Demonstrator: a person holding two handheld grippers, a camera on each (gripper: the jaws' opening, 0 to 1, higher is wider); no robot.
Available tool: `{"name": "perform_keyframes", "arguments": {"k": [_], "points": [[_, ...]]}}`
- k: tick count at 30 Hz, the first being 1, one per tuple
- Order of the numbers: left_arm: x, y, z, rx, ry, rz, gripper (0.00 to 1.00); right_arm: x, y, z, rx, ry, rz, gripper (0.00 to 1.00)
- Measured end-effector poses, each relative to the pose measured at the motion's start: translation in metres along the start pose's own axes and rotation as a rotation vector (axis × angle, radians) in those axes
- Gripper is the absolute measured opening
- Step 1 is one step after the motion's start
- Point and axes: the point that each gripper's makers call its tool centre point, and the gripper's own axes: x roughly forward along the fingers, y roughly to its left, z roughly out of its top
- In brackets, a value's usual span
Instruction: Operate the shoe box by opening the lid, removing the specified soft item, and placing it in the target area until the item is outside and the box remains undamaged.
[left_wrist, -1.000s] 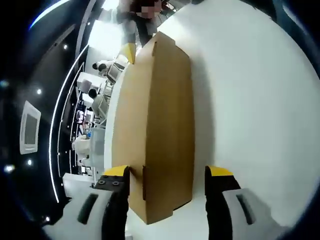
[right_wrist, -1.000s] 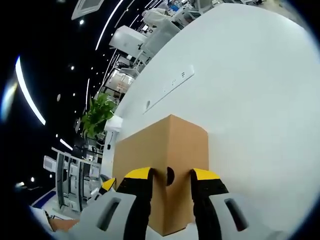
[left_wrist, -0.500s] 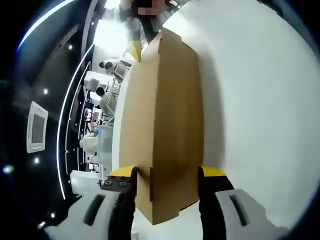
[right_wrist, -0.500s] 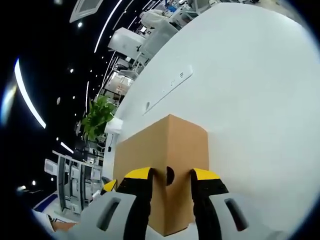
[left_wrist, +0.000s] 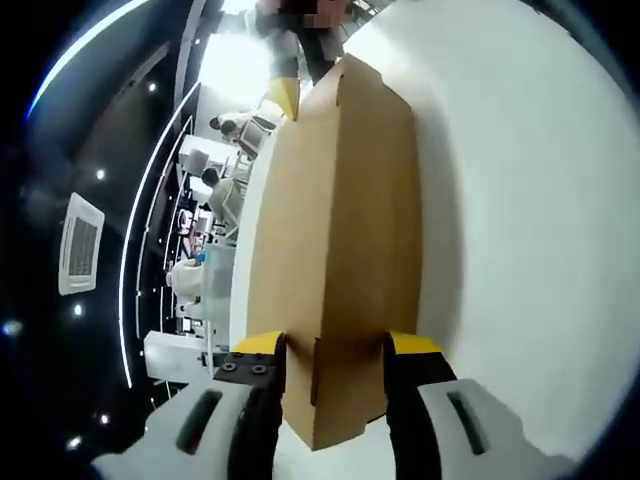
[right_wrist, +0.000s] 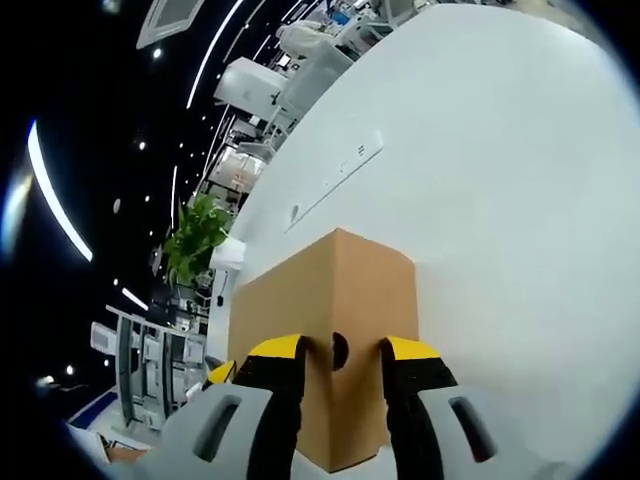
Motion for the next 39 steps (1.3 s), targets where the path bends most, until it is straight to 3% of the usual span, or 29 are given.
{"name": "perform_keyframes", "arguments": {"k": [25, 30, 37, 39], "points": [[-0.002, 0.000, 0.001, 0.007, -0.029, 0.004, 0.36, -0.001, -0.002, -0.001, 0.069, -0.031, -0.033, 0.31], [-0.002, 0.000, 0.001, 0.014, -0.029, -0.009, 0.35, -0.011, -0.004, 0.006, -0.003, -0.075, -0.097, 0.28], [-0.002, 0.001, 0.000, 0.010, -0.040, -0.013, 0.35, -0.040, -0.010, 0.005, -0.107, -0.105, -0.188, 0.43], [-0.002, 0.001, 0.000, 0.004, -0.038, -0.013, 0.35, -0.048, -0.009, 0.008, -0.173, -0.126, -0.210, 0.43]]}}
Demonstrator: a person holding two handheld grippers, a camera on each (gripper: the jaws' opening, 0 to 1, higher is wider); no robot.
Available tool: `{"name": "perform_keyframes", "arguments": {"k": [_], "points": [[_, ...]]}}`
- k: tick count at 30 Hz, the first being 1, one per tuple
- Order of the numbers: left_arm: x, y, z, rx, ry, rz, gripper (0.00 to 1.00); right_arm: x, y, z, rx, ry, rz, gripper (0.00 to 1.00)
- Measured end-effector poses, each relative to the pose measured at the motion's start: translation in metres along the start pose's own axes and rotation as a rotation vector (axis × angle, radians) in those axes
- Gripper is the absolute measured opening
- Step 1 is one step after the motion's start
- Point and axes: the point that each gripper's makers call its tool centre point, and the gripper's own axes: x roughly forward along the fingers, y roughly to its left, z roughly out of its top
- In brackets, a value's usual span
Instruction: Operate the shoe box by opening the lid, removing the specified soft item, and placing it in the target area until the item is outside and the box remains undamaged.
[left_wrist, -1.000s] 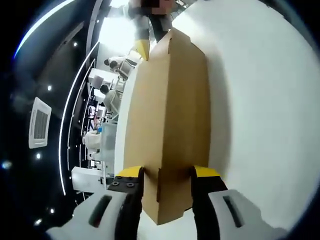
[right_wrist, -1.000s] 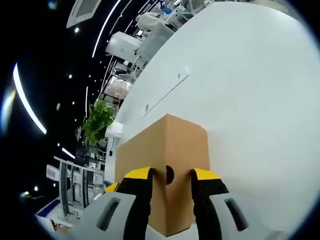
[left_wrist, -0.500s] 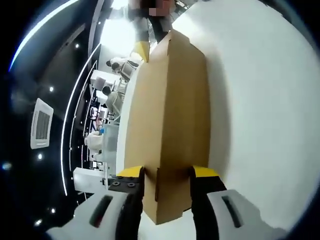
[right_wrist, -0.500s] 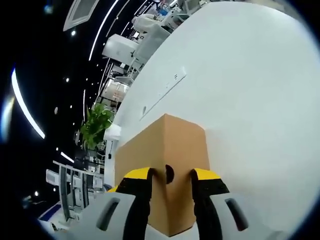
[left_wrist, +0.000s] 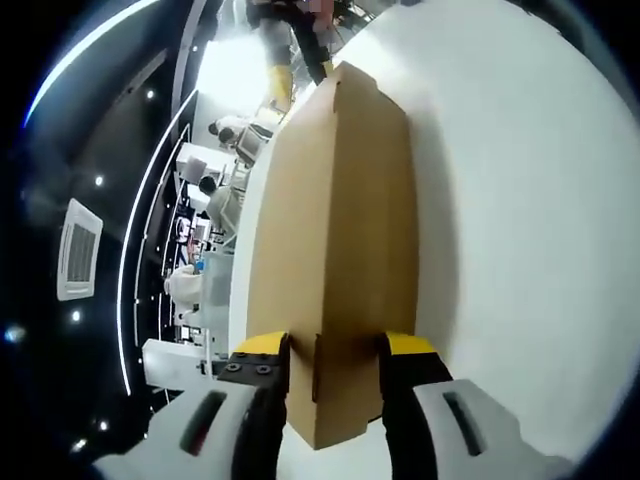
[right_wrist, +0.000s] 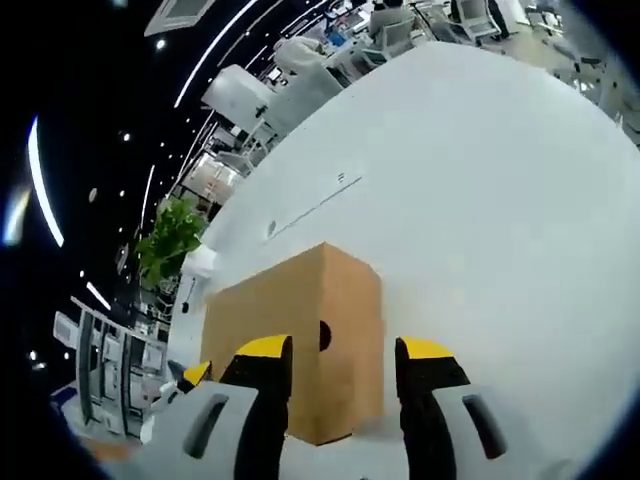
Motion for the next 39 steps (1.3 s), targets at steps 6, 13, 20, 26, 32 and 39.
{"name": "perform_keyframes", "arguments": {"k": [6, 13, 20, 26, 32, 39], "points": [[0.000, 0.001, -0.001, -0.014, 0.003, -0.003, 0.35, -0.030, 0.008, 0.005, -0.431, -0.025, -0.125, 0.46], [-0.001, 0.001, 0.000, -0.018, -0.002, -0.009, 0.35, -0.042, 0.031, 0.006, -0.959, -0.032, -0.210, 0.48], [-0.001, 0.001, -0.001, -0.011, -0.003, -0.012, 0.35, -0.048, 0.053, -0.001, -1.126, -0.045, -0.197, 0.57], [0.000, 0.000, 0.000, -0.003, 0.005, 0.000, 0.35, -0.049, 0.063, -0.006, -1.187, -0.072, -0.218, 0.57], [0.000, 0.000, 0.000, -0.004, 0.008, 0.006, 0.35, -0.032, 0.078, -0.033, -1.331, -0.096, -0.247, 0.59], [0.000, -0.001, 0.000, 0.006, -0.003, 0.018, 0.35, -0.018, 0.098, -0.059, -1.507, -0.102, -0.260, 0.58]]}}
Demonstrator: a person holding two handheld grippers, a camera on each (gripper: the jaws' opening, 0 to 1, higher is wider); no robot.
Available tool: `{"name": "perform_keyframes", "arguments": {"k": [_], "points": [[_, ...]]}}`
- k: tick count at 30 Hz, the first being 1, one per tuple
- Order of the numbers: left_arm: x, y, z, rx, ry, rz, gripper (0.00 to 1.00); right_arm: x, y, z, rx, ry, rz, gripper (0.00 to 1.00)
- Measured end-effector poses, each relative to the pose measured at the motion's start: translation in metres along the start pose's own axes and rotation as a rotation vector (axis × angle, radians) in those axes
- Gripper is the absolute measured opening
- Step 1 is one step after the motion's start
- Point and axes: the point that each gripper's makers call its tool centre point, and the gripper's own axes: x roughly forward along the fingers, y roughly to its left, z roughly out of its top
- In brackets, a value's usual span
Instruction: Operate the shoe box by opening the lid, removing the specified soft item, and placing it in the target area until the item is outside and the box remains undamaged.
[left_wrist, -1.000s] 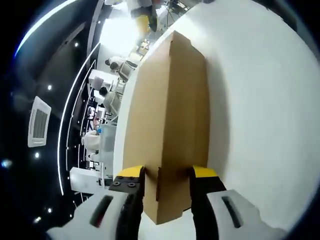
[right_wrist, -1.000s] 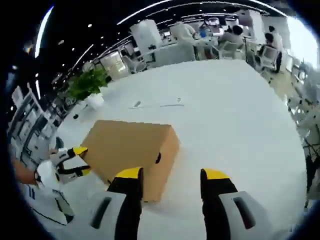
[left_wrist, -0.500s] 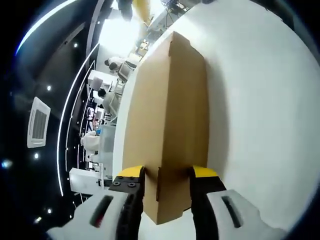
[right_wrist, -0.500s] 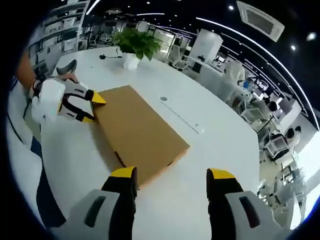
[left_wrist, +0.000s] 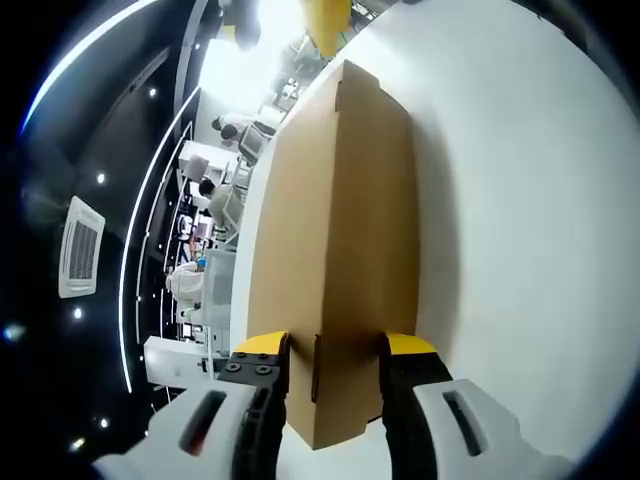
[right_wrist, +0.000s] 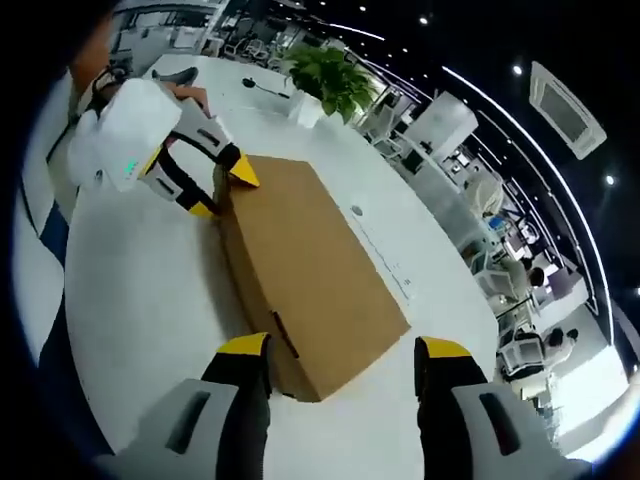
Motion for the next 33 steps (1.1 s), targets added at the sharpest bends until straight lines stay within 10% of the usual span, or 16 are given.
{"name": "perform_keyframes", "arguments": {"k": [13, 33], "points": [[0.000, 0.001, 0.001, -0.014, -0.006, 0.015, 0.35, 0.028, 0.030, 0.013, -0.257, -0.026, -0.009, 0.62], [-0.001, 0.001, 0.001, -0.016, -0.012, -0.003, 0.35, 0.061, 0.038, 0.003, -0.391, -0.006, 0.002, 0.57]]}}
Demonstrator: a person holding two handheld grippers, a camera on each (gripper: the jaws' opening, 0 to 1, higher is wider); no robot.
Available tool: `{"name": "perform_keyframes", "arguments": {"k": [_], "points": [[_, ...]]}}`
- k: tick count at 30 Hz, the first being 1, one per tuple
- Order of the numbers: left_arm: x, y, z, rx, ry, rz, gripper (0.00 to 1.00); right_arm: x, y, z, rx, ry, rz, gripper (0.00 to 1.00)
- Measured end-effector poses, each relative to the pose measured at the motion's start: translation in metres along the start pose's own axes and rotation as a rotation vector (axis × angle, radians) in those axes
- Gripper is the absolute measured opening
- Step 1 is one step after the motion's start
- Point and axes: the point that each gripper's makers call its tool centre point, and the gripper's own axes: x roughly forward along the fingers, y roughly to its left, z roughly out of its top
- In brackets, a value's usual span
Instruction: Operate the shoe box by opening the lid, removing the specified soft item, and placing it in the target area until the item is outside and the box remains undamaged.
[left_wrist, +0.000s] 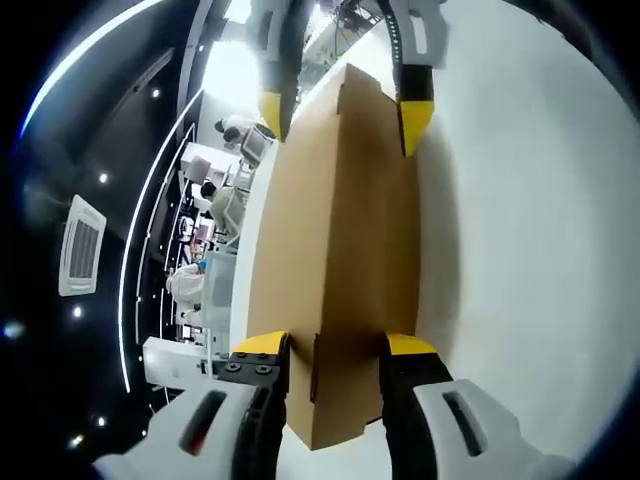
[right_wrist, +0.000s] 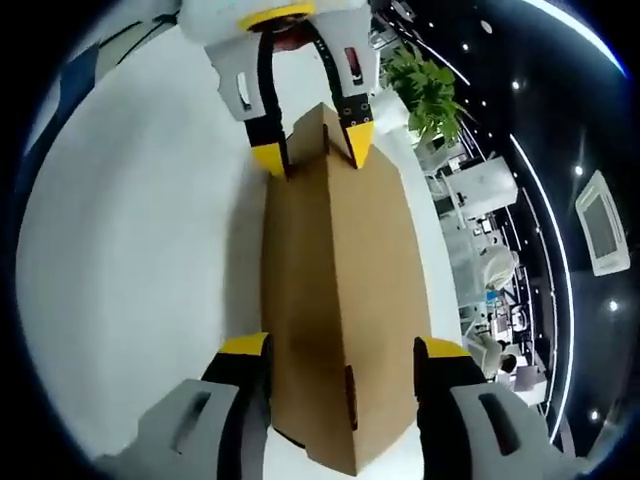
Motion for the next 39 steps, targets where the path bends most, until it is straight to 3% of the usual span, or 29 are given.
{"name": "perform_keyframes", "arguments": {"k": [7, 18, 30, 39], "points": [[0.000, 0.000, 0.000, -0.011, 0.002, -0.002, 0.35, 0.003, -0.002, 0.000, 0.017, 0.001, -0.001, 0.54], [0.000, 0.000, -0.001, -0.019, -0.002, -0.005, 0.35, 0.005, 0.005, 0.006, -0.096, -0.016, -0.004, 0.43], [0.000, 0.000, -0.001, -0.020, 0.002, -0.003, 0.35, 0.003, 0.009, 0.008, -0.109, -0.035, -0.056, 0.37], [0.000, 0.000, -0.001, -0.040, 0.009, -0.003, 0.36, 0.003, 0.007, 0.008, -0.103, -0.047, -0.047, 0.37]]}}
